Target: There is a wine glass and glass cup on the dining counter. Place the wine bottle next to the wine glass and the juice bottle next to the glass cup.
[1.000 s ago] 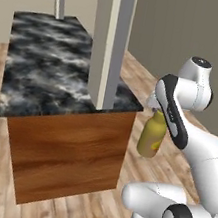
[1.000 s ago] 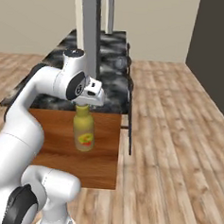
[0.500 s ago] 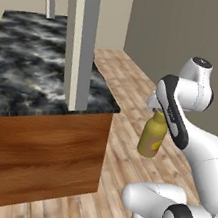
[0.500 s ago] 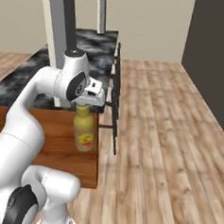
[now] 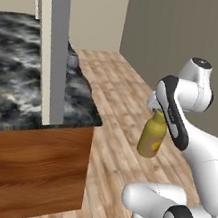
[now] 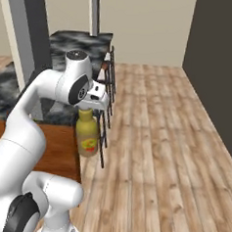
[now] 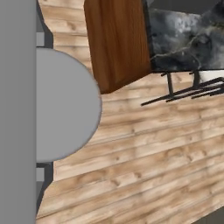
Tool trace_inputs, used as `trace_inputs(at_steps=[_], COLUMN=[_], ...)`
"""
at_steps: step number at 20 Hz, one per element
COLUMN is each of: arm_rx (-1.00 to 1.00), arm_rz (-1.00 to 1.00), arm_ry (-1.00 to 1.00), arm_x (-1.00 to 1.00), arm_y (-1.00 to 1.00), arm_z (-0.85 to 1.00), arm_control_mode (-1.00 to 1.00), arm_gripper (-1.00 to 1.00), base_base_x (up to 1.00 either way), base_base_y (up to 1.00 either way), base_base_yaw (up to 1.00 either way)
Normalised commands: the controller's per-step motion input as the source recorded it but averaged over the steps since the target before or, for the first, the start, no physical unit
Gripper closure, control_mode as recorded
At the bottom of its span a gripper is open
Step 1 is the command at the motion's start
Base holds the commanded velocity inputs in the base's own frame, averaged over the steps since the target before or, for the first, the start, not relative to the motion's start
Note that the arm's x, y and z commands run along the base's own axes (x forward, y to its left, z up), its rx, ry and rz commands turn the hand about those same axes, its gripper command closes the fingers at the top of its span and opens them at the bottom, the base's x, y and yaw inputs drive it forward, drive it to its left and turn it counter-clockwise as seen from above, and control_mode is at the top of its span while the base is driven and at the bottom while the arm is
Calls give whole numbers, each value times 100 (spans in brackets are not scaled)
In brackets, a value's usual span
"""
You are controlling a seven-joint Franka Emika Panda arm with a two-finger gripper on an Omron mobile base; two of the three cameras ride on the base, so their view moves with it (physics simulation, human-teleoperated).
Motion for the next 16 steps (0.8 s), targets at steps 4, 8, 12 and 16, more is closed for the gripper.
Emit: trace_inputs(at_steps=[4, 8, 12, 16], arm_rx=[0, 0, 0, 0], arm_rz=[0, 0, 0, 0], arm_ry=[0, 0, 0, 0], arm_x=[0, 0, 0, 0], arm_y=[0, 0, 0, 0], arm_z=[0, 0, 0, 0], arm_control_mode=[100, 100, 100, 100], arm_gripper=[100, 100, 100, 100], base_base_x=[74, 72, 59, 44], base_base_y=[-43, -44, -47, -50], base_base_yaw=[2, 2, 9, 14])
